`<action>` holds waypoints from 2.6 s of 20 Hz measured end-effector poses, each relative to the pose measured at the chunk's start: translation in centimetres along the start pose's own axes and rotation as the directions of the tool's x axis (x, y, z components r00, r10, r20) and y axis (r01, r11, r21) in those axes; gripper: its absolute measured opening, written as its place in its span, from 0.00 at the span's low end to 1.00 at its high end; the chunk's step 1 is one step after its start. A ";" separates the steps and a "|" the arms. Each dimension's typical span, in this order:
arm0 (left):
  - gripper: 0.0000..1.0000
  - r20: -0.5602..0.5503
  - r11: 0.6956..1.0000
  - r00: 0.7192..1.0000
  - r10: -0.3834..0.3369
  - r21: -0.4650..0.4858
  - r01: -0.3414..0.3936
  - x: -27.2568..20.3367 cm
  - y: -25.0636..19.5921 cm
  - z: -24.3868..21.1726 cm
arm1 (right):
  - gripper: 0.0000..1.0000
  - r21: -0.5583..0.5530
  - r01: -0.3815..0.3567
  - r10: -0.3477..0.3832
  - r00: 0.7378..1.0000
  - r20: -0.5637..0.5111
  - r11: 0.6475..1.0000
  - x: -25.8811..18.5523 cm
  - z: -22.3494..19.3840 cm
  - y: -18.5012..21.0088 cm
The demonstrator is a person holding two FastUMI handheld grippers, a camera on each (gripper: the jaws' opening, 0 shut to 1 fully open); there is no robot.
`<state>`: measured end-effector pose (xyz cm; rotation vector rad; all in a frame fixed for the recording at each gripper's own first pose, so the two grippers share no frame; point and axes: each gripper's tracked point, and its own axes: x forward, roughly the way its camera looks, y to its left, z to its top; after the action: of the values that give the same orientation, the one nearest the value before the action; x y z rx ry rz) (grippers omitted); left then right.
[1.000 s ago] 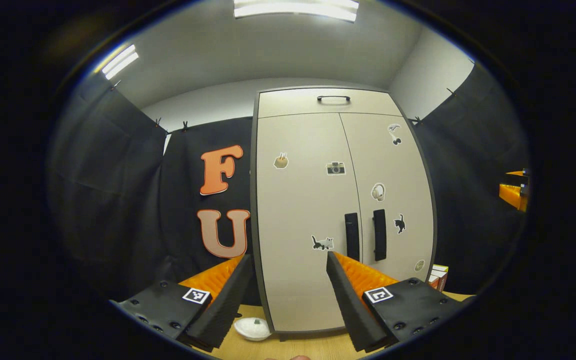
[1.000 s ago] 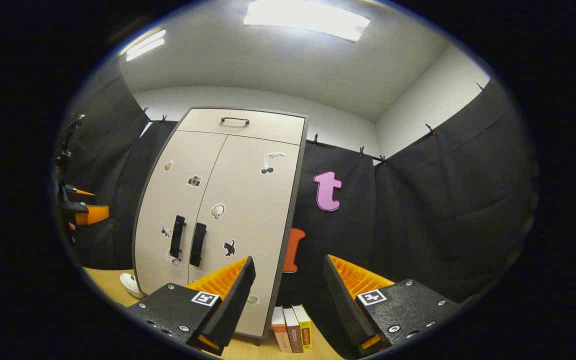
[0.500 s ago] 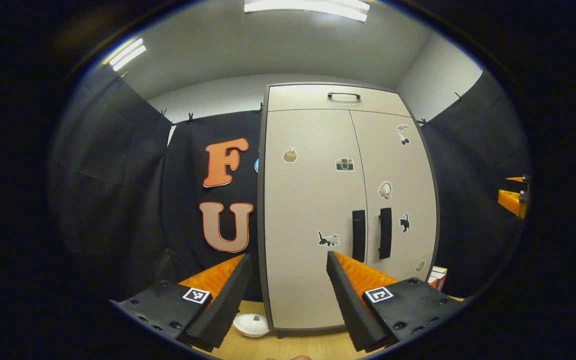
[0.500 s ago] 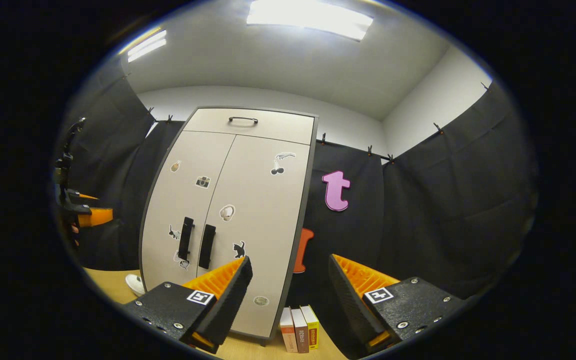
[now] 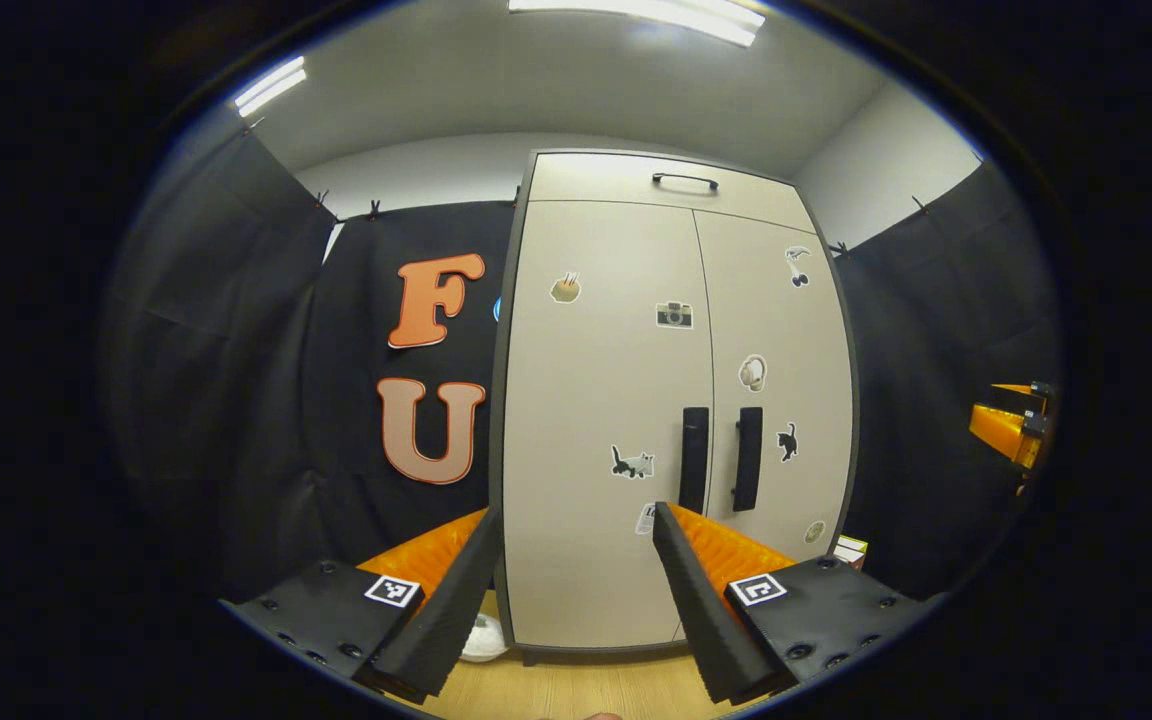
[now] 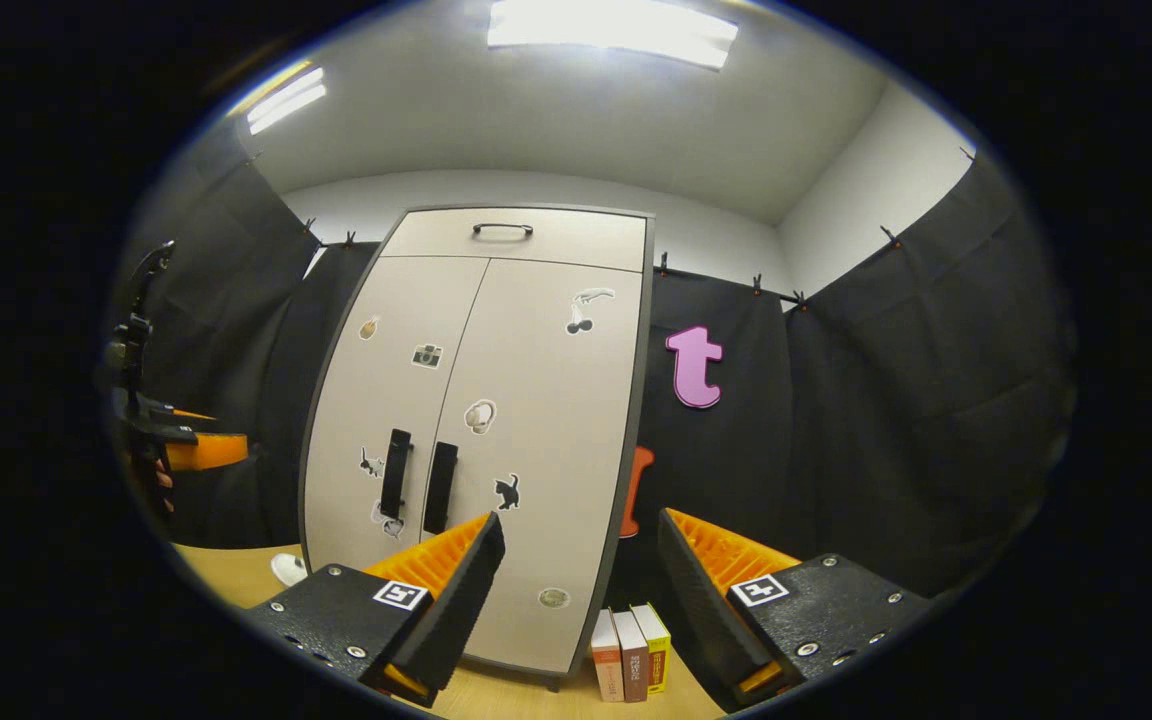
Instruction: Open the right door of the double-door shoe cabinet with the right hand, and open the left door with the left hand.
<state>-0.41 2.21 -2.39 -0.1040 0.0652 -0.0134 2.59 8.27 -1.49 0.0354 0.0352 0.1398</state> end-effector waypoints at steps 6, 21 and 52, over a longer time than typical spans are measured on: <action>0.96 -0.012 1.000 1.000 0.011 0.009 -0.011 0.0 0.9 -0.4 | 0.94 0.081 -0.100 0.104 0.994 -0.046 0.992 3.5 -1.9 5.0; 0.96 -0.012 0.992 0.992 0.128 0.003 -0.128 -0.7 8.4 -1.7 | 0.87 0.223 -0.191 0.238 0.948 -0.212 0.956 16.7 -6.6 17.0; 0.96 -0.051 0.994 0.995 0.088 -0.061 -0.091 -2.2 9.4 -2.4 | 0.18 0.201 -0.042 0.109 0.936 -0.336 0.979 23.7 -9.1 17.1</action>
<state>-2.68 11.36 -5.56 -0.1640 0.1189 0.0756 23.36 28.84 -10.73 0.2046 0.4004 0.2184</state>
